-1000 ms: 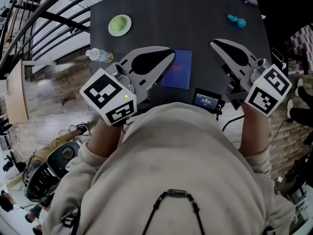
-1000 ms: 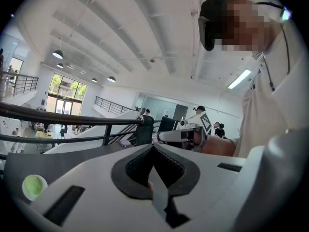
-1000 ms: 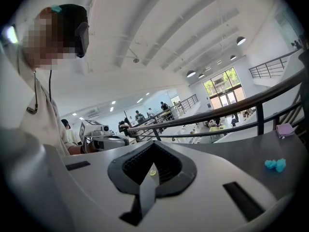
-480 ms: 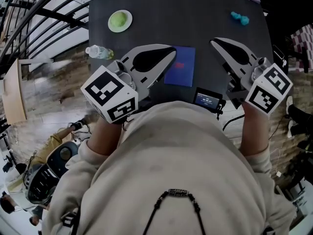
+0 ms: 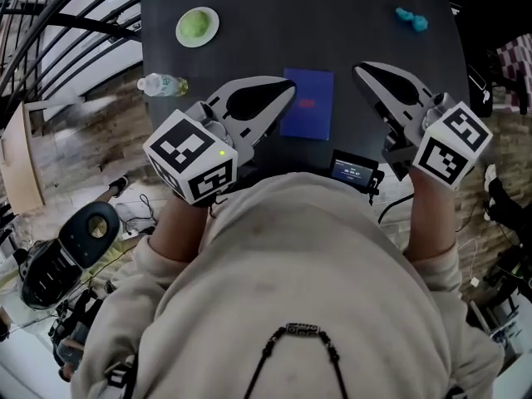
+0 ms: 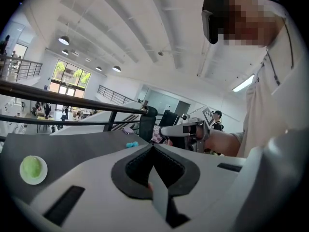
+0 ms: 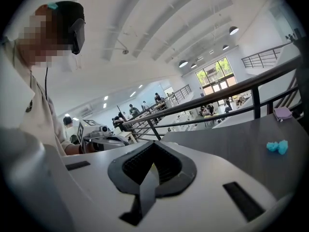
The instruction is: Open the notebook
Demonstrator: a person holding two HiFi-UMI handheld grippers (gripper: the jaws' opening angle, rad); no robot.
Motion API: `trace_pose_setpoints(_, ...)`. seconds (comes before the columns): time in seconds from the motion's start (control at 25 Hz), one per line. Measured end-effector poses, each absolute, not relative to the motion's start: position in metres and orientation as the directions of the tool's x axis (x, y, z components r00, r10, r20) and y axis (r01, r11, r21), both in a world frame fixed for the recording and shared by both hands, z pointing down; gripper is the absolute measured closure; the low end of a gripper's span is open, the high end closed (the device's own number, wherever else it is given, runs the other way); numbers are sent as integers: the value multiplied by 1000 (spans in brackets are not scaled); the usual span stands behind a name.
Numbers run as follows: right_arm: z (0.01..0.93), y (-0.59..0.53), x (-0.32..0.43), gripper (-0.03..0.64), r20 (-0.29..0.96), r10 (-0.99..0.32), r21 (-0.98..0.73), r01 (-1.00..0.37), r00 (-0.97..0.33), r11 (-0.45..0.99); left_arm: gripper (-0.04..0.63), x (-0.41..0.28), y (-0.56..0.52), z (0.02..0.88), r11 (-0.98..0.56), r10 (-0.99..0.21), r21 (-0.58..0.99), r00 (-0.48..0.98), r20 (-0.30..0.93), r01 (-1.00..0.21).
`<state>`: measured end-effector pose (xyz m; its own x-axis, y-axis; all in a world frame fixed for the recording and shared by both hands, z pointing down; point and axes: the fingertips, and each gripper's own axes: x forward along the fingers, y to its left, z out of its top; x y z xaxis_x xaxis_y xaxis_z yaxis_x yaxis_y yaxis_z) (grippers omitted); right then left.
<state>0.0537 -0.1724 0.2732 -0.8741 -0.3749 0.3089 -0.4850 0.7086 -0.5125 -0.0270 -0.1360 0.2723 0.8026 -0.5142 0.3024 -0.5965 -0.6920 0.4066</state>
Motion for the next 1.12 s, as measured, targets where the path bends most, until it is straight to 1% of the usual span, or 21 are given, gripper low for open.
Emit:
trace_pose_setpoints(0.12, 301, -177, 54, 601, 348, -370, -526, -506, -862, 684, 594, -29, -140, 298, -676, -497, 430, 801, 334, -598)
trace_pose_setpoints(0.44, 362, -164, 91, 601, 445, -380, -552, -583, -811, 596, 594, -8, -121, 355, -649, -447, 452, 787, 426, -613)
trace_pose_setpoints(0.72, 439, -165, 91, 600, 545, -313, -601, -623, -778, 501, 594, -11, -131, 409, -609, -400, 475, 763, 508, -636)
trace_pose_setpoints(0.96, 500, -168, 108, 600, 631, -295, -599, -692, -718, 403, 594, -10, -131, 466, -618, -350, 417, 708, 613, -666)
trace_pose_setpoints(1.12, 539, -162, 98, 597, 667, -226, -622, -698, -710, 356, 594, -22, -128, 508, -625, -301, 388, 668, 680, -677)
